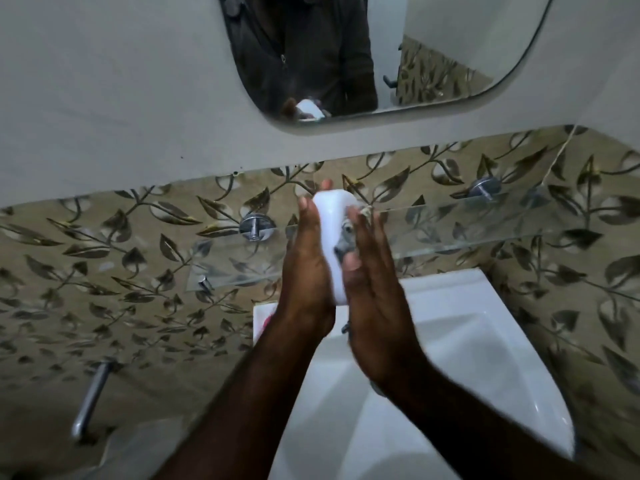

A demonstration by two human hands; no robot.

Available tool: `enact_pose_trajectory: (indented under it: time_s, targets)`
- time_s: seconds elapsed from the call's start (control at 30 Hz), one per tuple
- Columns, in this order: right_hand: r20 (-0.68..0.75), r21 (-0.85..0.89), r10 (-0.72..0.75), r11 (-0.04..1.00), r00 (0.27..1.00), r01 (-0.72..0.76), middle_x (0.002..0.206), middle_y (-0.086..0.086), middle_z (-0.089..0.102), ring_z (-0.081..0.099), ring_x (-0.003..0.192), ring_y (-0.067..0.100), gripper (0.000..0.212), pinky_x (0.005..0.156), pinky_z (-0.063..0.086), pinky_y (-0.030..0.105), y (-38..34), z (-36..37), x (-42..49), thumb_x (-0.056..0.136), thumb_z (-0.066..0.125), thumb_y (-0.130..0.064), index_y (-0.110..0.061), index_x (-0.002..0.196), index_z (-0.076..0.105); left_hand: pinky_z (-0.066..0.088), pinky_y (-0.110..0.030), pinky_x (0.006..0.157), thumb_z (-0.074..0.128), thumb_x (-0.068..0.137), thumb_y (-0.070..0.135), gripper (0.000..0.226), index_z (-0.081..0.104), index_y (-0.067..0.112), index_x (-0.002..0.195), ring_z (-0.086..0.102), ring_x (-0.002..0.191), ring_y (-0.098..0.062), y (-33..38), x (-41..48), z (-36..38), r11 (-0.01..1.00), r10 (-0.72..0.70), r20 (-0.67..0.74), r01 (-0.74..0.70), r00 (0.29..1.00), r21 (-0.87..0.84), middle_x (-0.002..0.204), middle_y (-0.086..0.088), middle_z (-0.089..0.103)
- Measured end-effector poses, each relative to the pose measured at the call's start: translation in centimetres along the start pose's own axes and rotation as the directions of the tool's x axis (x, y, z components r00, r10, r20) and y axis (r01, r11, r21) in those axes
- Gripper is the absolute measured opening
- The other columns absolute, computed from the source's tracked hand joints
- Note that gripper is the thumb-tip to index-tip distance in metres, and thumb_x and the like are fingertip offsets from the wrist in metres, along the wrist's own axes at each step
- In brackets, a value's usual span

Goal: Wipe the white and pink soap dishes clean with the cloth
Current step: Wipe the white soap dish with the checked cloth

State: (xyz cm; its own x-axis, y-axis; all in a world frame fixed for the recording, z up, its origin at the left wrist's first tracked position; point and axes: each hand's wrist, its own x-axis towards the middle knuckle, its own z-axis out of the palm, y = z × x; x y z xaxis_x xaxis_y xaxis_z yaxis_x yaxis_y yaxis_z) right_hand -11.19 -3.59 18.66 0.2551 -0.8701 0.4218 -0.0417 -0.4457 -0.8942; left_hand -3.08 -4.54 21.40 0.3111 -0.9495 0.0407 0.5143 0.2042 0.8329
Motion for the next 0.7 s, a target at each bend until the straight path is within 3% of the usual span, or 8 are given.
enact_pose_trajectory:
  time_s: [0.1,0.2,0.37,0.43,0.53,0.63,0.7]
  targets:
    - [0.135,-0.238,-0.186,0.947,0.973,0.214,0.162,0.004,0.011,0.009,0.149,0.017,0.047,0.118,0.019,0.048,-1.3,0.0,-0.3,0.099,0.033,-0.038,-0.034,0.145,0.037,0.051,-0.036,0.091,0.022,0.093,0.063,0.066,0.045,0.027,0.143,0.064,0.1,-0.02,0.8,0.7,-0.1,0.998,0.003,0.028,-0.001,1.0,-0.067,0.117,-0.009,0.065]
    - [0.159,-0.279,-0.22,0.925,0.962,0.258,0.16,0.007,0.018,0.015,0.148,0.018,0.044,0.117,0.024,0.045,-2.0,-1.0,3.4,0.098,0.036,-0.036,-0.032,0.14,0.046,0.041,-0.039,0.109,0.014,0.097,0.062,0.071,0.048,0.018,0.141,0.059,0.121,-0.019,0.3,0.1,0.5,0.999,0.039,0.005,-0.039,0.999,0.037,0.132,-0.007,0.062]
    - [0.053,-0.093,-0.128,0.987,0.99,0.132,0.144,0.004,0.045,0.031,0.141,0.009,0.036,0.111,0.037,0.04,-2.6,-1.6,5.8,0.095,0.042,-0.035,-0.03,0.125,0.061,0.05,-0.032,0.089,0.022,0.093,0.067,0.061,0.071,0.033,0.108,0.066,0.111,-0.013,-0.9,-0.9,1.8,0.969,0.096,-0.119,-0.066,0.988,0.236,0.116,0.001,0.072]
    - [0.064,-0.094,-0.144,0.984,0.988,0.149,0.15,0.004,0.038,0.027,0.143,0.009,0.036,0.112,0.036,0.04,-2.4,-1.6,5.0,0.096,0.042,-0.033,-0.03,0.127,0.059,0.054,-0.032,0.086,0.019,0.094,0.067,0.066,0.071,0.029,0.11,0.067,0.109,-0.014,-0.5,-0.8,1.8,0.969,0.1,-0.134,-0.067,0.986,0.236,0.113,-0.002,0.073]
    - [0.145,-0.127,-0.219,0.963,0.965,0.238,0.16,0.005,0.019,0.019,0.147,0.014,0.038,0.114,0.031,0.045,-1.6,-1.8,2.1,0.098,0.041,-0.029,-0.027,0.134,0.055,0.055,-0.033,0.091,0.016,0.091,0.07,0.085,0.059,0.007,0.128,0.067,0.105,-0.022,0.6,-0.2,1.4,0.996,0.023,-0.135,-0.011,0.991,0.084,0.113,-0.014,0.07]
    - [0.179,-0.166,-0.299,0.93,0.937,0.329,0.159,0.011,0.02,0.018,0.147,0.021,0.041,0.113,0.03,0.051,-0.4,-1.9,0.0,0.098,0.041,-0.024,-0.02,0.137,0.051,0.047,-0.043,0.103,0.021,0.08,0.085,0.104,0.058,0.001,0.127,0.065,0.107,-0.032,1.1,0.0,0.8,0.998,-0.062,-0.139,0.065,0.988,0.023,0.117,-0.022,0.066]
    - [0.201,-0.205,-0.32,0.911,0.926,0.359,0.159,0.012,0.019,0.017,0.148,0.022,0.042,0.113,0.029,0.052,-0.1,-2.2,0.2,0.098,0.039,-0.026,-0.019,0.139,0.049,0.046,-0.044,0.104,0.019,0.08,0.085,0.103,0.061,0.002,0.122,0.066,0.109,-0.031,1.3,-0.2,1.0,0.996,-0.056,-0.125,0.063,0.991,0.057,0.115,-0.021,0.068]
